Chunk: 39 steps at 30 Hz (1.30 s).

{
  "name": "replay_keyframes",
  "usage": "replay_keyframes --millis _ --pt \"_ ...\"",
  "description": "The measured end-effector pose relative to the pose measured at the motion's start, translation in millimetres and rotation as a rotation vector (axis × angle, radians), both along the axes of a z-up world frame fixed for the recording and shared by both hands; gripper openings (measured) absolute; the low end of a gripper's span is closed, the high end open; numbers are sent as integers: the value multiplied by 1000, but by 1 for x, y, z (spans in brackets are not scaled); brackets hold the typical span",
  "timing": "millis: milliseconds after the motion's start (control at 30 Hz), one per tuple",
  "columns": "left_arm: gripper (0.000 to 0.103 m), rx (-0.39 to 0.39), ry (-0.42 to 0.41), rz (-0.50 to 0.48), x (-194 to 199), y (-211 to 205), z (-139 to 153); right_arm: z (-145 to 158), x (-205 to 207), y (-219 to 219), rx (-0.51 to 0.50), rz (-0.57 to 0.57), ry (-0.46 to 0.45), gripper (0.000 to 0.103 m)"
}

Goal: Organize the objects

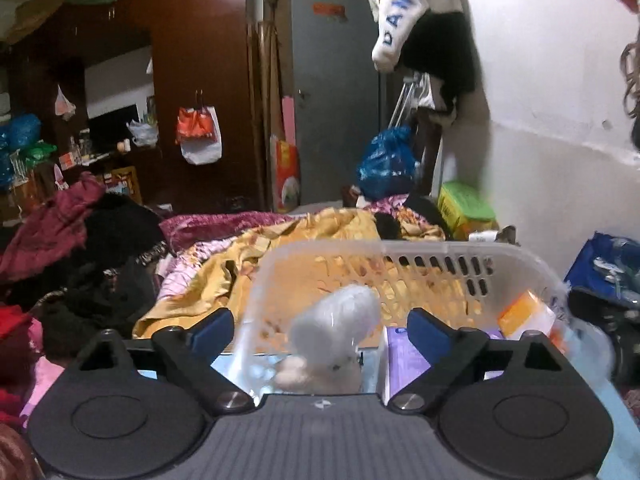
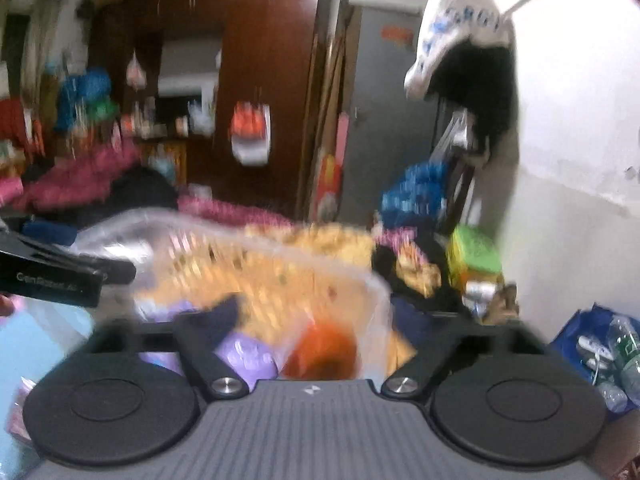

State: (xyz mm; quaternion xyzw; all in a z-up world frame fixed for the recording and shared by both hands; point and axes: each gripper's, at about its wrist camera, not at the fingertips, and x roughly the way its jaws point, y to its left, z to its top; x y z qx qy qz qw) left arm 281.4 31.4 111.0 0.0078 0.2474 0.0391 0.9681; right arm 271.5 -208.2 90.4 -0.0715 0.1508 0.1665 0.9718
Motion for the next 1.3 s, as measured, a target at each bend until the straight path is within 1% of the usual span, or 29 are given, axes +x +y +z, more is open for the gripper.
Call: replay_keyframes --millis 67,100,200,267,333,367,433,500,567,600,667,700,733,800,833,967,1067,1100,1133,1167,1200,1233,1267,1300 --pt "96 19 13 -6 -19 1 7 8 -24 -14 27 40 -18 103" --pt "96 45 15 -14 -31 0 13 11 -32 -20 41 49 -19 103" --pt "96 127 -23 -16 -66 0 32 18 -58 -40 85 99 0 103" --pt "96 142 -32 -10 -87 4 42 22 -74 -51 111 117 9 103" --pt "96 150 -10 -34 -101 4 45 23 -87 -57 97 122 17 103" --pt "96 152 0 -44 -106 4 43 23 -87 -58 89 119 20 103" --pt "96 156 19 -64 -114 3 30 15 -92 -56 83 117 41 103" --pt "96 156 66 -96 -117 1 3 -2 -93 -55 96 141 85 103" --pt "96 153 128 -117 -119 1 -28 -28 -92 -51 113 173 141 103" --pt "96 143 164 -123 -118 1 -48 -43 -90 -48 121 191 175 103" --pt "96 109 189 -121 -119 4 -75 -69 -85 -43 129 218 229 103" --pt "96 90 195 -120 -117 5 -86 -79 -82 -41 133 220 237 103" --pt "96 71 200 -123 -113 6 -94 -87 -79 -38 128 219 247 102" --pt "96 22 227 -115 -96 9 -107 -102 -74 -34 148 218 270 100" --pt "95 18 227 -110 -93 7 -111 -107 -72 -32 157 225 281 99" --pt "95 68 194 -54 -81 2 -121 -116 -77 -28 100 195 246 92" --pt "95 57 209 -38 -74 6 -130 -123 -84 -29 103 199 238 80" --pt "94 33 197 -42 -75 9 -131 -125 -86 -29 107 195 233 70" --pt "88 9 193 -44 -76 12 -132 -126 -86 -29 107 196 240 61" --pt "86 -15 183 -46 -78 15 -133 -127 -86 -29 110 205 242 58" --pt "75 -14 166 -41 -80 16 -133 -127 -87 -30 113 208 241 56" --pt "71 -7 152 -39 -82 16 -133 -128 -89 -29 111 209 238 52" --pt "71 -9 142 -37 -83 17 -134 -128 -89 -29 109 215 237 48" --pt "70 -17 125 -38 -86 18 -135 -129 -90 -29 109 216 238 40"
